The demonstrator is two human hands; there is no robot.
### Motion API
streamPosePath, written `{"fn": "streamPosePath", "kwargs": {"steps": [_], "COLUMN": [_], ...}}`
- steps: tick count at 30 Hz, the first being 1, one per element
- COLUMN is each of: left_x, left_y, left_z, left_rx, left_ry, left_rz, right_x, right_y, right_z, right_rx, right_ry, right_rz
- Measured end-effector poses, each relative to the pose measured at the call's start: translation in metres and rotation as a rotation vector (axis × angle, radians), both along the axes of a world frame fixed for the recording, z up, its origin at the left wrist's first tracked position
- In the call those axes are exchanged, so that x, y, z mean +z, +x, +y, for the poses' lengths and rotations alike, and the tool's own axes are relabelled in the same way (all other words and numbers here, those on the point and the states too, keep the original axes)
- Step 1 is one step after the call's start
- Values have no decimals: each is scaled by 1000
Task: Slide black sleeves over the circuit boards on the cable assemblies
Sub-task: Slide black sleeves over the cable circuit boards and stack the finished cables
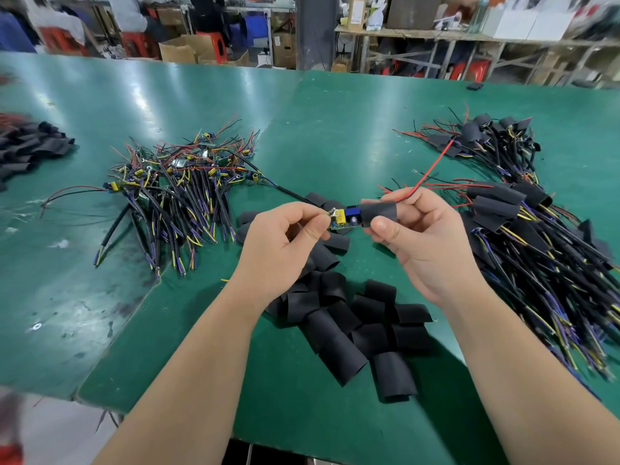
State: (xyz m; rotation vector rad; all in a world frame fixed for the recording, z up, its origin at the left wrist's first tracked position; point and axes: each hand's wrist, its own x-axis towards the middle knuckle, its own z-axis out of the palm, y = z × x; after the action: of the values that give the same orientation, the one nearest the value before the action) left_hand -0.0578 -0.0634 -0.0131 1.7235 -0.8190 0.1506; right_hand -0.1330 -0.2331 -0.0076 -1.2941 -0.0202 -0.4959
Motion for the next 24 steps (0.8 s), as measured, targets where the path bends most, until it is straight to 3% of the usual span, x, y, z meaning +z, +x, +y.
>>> {"fn": "streamPosePath", "kwargs": {"steps": [9,19,24], "left_x": [2,3,1], "left_y": [-1,-3,-2], "left_z": [2,1,1], "left_rx": [-55,-61,-32], "left_ry": [-24,-15,25], "left_rz": [77,54,3], "right_x": [8,3,1], "right_y": [-4,-1,0], "right_z": [-2,7,7], "right_rx": [78,13,-11], "right_ry": [-72,62,-3], "right_rz": [4,82,107]}}
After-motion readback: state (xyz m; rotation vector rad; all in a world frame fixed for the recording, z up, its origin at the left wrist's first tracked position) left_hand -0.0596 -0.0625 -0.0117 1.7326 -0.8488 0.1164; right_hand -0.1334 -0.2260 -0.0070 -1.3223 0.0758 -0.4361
